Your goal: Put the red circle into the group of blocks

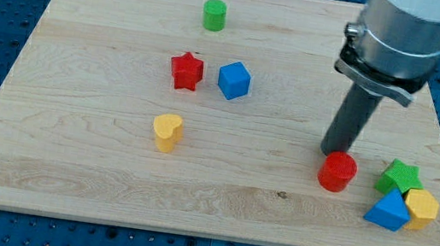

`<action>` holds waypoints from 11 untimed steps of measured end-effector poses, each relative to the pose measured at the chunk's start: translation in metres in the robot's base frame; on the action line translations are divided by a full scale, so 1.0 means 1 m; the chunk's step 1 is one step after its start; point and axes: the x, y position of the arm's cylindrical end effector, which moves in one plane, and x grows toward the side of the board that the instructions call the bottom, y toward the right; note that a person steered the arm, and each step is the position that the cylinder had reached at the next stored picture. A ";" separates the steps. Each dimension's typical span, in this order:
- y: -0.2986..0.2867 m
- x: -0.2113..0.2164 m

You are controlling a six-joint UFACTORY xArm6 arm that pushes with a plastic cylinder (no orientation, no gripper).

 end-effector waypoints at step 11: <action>-0.172 0.053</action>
